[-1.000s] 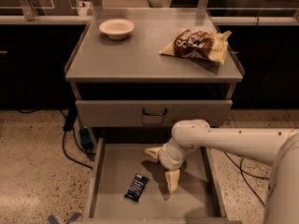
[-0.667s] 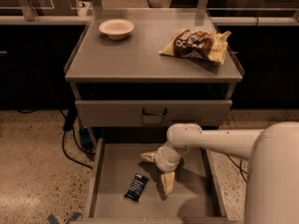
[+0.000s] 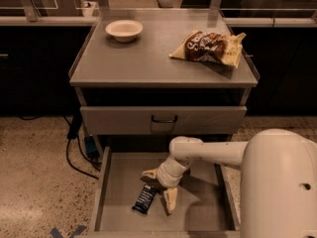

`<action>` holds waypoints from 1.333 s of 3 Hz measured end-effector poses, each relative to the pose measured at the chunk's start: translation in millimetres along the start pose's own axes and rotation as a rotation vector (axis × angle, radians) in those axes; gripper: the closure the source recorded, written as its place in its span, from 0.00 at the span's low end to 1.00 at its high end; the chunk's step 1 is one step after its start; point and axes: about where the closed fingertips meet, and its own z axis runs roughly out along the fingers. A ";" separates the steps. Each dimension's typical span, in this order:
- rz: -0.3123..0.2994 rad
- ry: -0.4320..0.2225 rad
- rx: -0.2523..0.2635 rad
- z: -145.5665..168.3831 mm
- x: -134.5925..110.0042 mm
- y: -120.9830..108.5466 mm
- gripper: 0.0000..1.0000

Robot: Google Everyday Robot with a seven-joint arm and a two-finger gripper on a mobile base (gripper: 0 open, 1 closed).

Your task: Pick rxbar blueberry from middle drawer and place on counter

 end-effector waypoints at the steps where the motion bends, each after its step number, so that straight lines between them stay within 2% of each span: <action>1: 0.000 -0.005 -0.002 3.1 0.3 0.3 0.00; 2: -0.022 0.015 -0.025 9.7 -7.0 -1.4 0.00; 4: -0.108 -0.023 -0.083 52.3 -35.7 -13.0 0.00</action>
Offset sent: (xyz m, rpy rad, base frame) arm -0.0090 0.0240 -0.0051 -0.0737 -0.0255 0.0786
